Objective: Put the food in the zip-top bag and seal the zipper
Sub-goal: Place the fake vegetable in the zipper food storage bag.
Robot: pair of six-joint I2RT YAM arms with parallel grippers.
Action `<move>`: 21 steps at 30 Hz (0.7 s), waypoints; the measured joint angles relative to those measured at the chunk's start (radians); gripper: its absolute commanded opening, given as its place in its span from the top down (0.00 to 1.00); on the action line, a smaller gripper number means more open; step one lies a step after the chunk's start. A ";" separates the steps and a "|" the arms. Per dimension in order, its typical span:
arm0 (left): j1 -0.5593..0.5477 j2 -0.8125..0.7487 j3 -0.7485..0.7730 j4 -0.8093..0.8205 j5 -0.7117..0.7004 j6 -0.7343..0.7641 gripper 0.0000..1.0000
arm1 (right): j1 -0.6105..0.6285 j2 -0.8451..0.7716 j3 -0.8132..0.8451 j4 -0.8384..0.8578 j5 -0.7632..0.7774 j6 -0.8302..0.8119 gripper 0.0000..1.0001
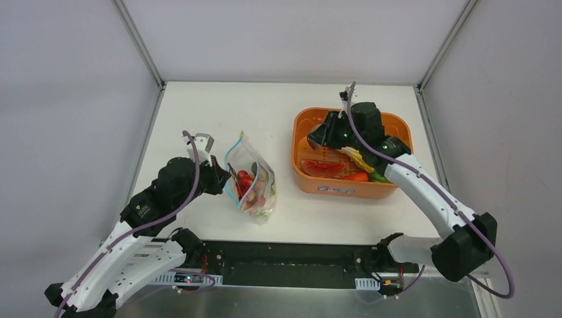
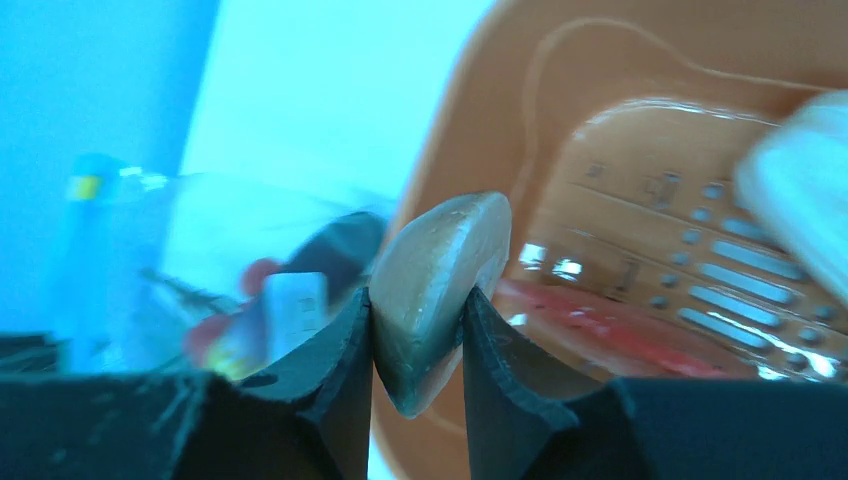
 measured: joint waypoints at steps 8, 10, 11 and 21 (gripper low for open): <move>0.000 0.038 0.027 0.016 0.054 -0.040 1.00 | 0.137 -0.142 0.000 0.107 -0.206 0.116 0.96; 0.000 0.042 0.027 0.022 0.068 -0.049 1.00 | 0.205 -0.149 0.002 0.135 -0.230 0.130 0.96; 0.000 0.043 0.027 0.024 0.072 -0.055 1.00 | 0.244 -0.147 0.007 0.145 -0.235 0.133 0.96; 0.000 0.061 0.056 0.023 0.102 -0.069 1.00 | 0.566 0.029 0.228 0.081 -0.083 0.042 0.93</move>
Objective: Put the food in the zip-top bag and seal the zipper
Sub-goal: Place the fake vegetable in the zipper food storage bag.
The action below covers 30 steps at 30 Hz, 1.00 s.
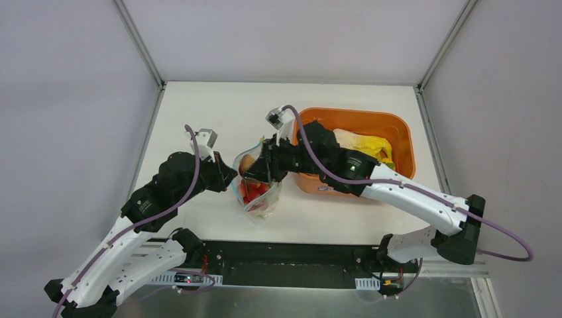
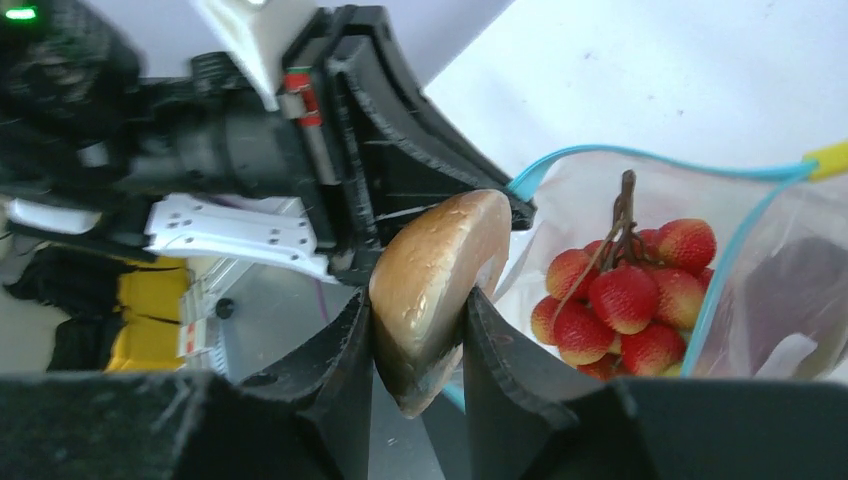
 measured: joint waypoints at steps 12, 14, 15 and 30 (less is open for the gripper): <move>0.000 -0.012 0.001 -0.001 0.002 -0.015 1.00 | 0.139 0.211 0.134 -0.220 0.470 -0.111 0.82; 0.000 -0.011 0.001 -0.001 0.002 -0.016 1.00 | 0.151 0.228 0.152 -0.248 0.546 -0.138 0.78; 0.000 -0.010 0.001 -0.001 0.001 -0.016 1.00 | 0.154 0.233 0.158 -0.257 0.577 -0.153 0.76; 0.000 0.005 0.001 0.000 -0.004 -0.022 1.00 | 0.160 0.267 0.190 -0.267 0.680 -0.261 0.41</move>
